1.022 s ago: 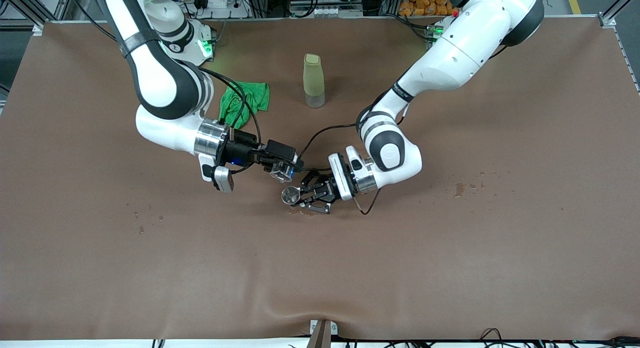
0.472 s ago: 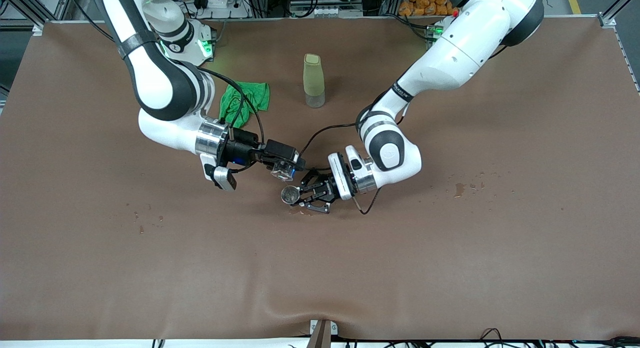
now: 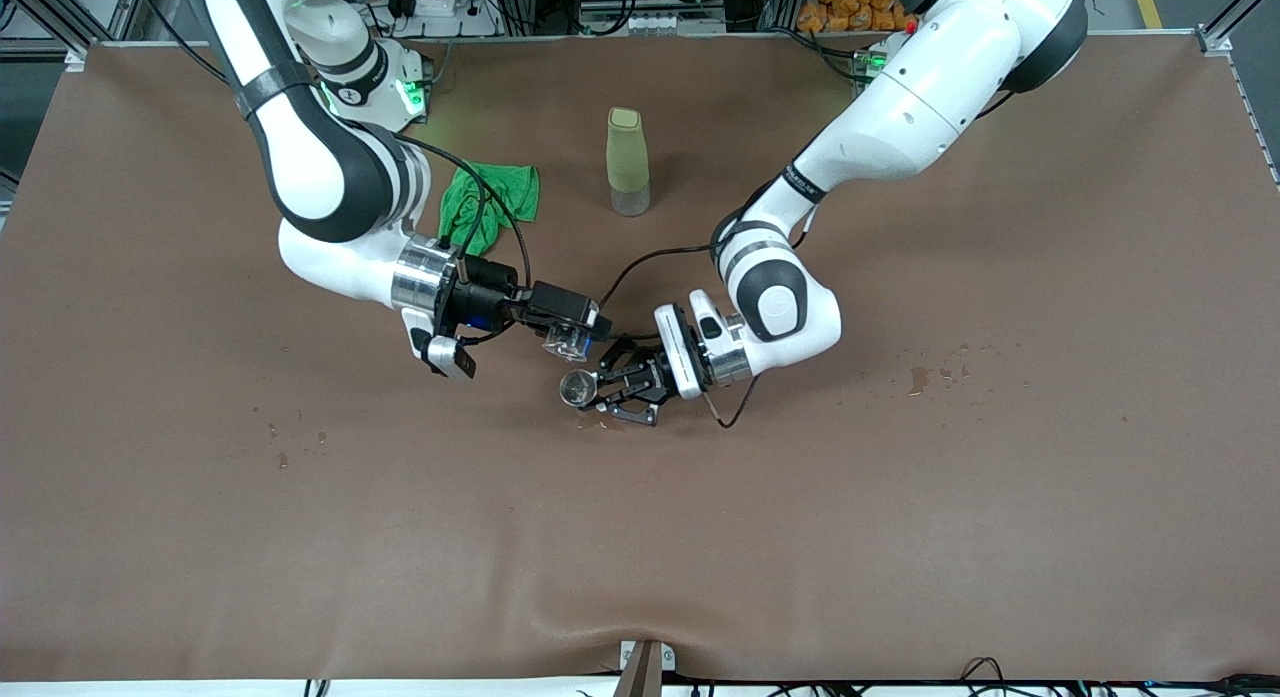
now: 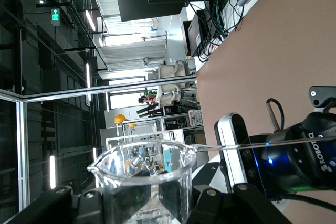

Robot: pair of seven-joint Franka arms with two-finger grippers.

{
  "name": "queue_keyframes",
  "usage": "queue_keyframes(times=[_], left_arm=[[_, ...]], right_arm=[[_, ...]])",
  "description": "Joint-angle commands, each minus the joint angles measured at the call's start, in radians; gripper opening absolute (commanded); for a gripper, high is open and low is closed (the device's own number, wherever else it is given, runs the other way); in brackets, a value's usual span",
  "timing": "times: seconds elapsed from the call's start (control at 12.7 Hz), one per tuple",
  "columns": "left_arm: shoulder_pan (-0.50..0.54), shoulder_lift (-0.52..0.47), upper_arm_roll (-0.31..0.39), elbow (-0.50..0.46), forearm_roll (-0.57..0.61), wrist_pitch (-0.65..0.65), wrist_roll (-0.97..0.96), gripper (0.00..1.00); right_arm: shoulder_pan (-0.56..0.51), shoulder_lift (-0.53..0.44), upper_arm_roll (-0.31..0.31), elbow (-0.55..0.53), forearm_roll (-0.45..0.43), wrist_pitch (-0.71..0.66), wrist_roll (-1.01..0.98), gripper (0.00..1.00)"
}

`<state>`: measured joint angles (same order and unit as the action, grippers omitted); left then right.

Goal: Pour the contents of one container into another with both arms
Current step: 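Hold the beaker tilted, pouring liquid into the jigger in the left gripper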

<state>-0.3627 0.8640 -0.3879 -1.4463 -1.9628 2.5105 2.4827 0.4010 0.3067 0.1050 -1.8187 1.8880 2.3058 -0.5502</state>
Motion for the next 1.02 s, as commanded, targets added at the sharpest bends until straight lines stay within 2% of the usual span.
queue_keyframes(times=[0.0,0.47,0.94], left_arm=[[0.015,-0.036,-0.011,-0.037,-0.033,-0.007,0.028,0.0],[0.028,-0.034,-0.026,-0.036,-0.033,-0.007,0.027,0.0],[0.034,-0.036,-0.028,-0.039,-0.033,-0.007,0.028,0.0]], right_arm=[[-0.001,-0.018,0.002,-0.017,0.046,-0.003,0.016,0.0],[-0.004,-0.021,0.002,-0.019,0.08,-0.002,0.076,0.0],[0.001,-0.021,0.002,-0.021,0.158,-0.002,0.116,0.0]])
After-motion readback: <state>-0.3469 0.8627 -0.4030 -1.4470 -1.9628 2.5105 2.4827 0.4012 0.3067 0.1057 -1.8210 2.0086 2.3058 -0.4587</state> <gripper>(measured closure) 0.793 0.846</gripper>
